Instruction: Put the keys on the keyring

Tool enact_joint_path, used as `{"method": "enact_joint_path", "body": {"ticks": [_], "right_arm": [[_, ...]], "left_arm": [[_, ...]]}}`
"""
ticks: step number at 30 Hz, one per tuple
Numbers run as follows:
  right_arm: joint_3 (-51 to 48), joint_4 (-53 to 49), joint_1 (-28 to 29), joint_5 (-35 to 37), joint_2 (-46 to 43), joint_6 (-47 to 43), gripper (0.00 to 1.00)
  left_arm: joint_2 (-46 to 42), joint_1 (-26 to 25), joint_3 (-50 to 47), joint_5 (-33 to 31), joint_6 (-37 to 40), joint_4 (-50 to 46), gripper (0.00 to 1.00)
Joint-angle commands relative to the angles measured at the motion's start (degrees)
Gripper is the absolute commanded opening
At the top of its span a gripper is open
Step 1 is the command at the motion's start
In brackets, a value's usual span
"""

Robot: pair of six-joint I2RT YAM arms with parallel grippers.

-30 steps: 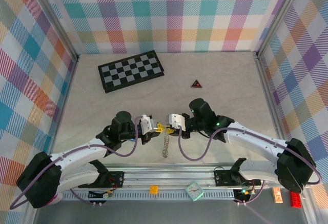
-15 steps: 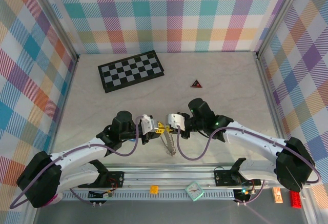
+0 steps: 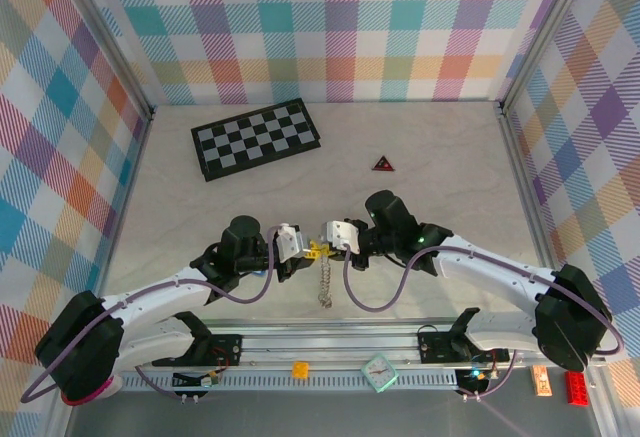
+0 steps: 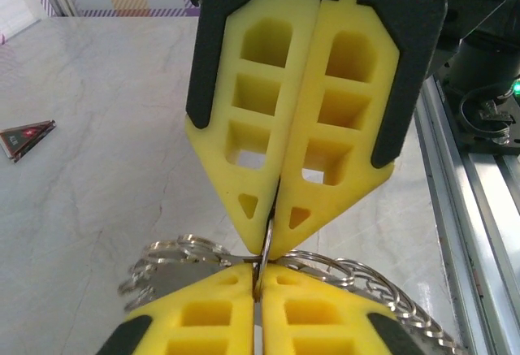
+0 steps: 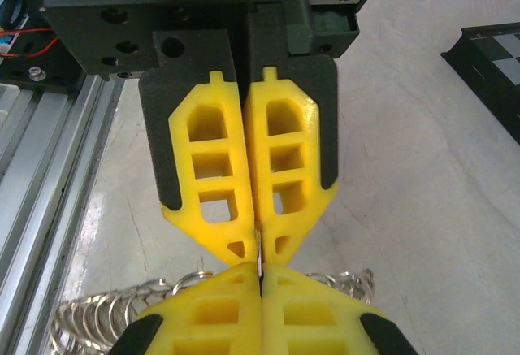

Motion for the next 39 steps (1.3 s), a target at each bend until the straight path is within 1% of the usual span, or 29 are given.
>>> {"method": "enact_joint_path", "body": {"ticks": [1, 2, 3, 5, 9, 14, 20, 23, 25, 27, 30, 36, 39], "right_arm": [[0.92, -0.62, 1.03, -0.33, -0.83, -0.2, 0.05], [0.6, -1.16, 1.03, 0.53, -1.4, -0.42, 0.12], [0.3, -1.69, 0.98, 1.28, -2.05, -0.55, 0.16], [-0.44, -2.27, 0.94, 2.43, -3.28, -0.67, 0.19], [-1.48, -2.38, 0.9, 3.31, -4.56, -0.6, 0.2], [-0.7, -2.65, 0.95, 3.16, -3.06, -0.82, 0.18], [0.25, -2.12, 0.94, 1.79, -1.77, -0.91, 0.11], [0.56, -2.04, 1.03, 1.13, -1.25, -0.78, 0.09], [0.71, -1.95, 1.03, 0.88, -0.97, -0.73, 0.05], [0.72, -1.78, 1.03, 0.29, -0.74, -0.56, 0.0], [0.72, -1.73, 1.12, -0.54, -0.45, -0.25, 0.0], [0.89, -1.5, 1.12, -1.07, -0.17, -0.03, 0.0], [1.0, -1.52, 1.12, -1.12, 0.01, 0.06, 0.0]], "left_arm": [[-1.08, -0.51, 1.84, 0.77, 0.89, 1.89, 0.02], [-1.24, -0.48, 1.91, 0.76, 0.89, 1.79, 0.0], [-1.48, -0.5, 1.83, 0.67, 0.89, 1.55, 0.0], [-1.71, -0.44, 1.84, 0.62, 1.06, 1.28, 0.0], [-1.78, -0.47, 2.07, 1.01, 1.07, 0.73, 0.0], [-1.6, -0.54, 2.1, 1.47, 1.02, 0.64, 0.0], [-1.67, -0.5, 2.2, 1.72, 0.72, 0.55, 0.0], [-1.59, -0.51, 2.28, 1.72, 0.72, 0.55, 0.0], [-1.51, -0.52, 2.35, 1.73, 0.63, 0.64, 0.01], [-1.39, -0.54, 2.39, 1.72, 0.54, 0.73, 0.04], [-1.42, -0.51, 2.28, 1.55, 0.32, 1.08, 0.09], [-1.48, -0.55, 2.02, 1.64, -0.07, 2.03, 0.11], [-1.32, -0.56, 2.11, 1.89, -0.16, 2.21, 0.1]]}}
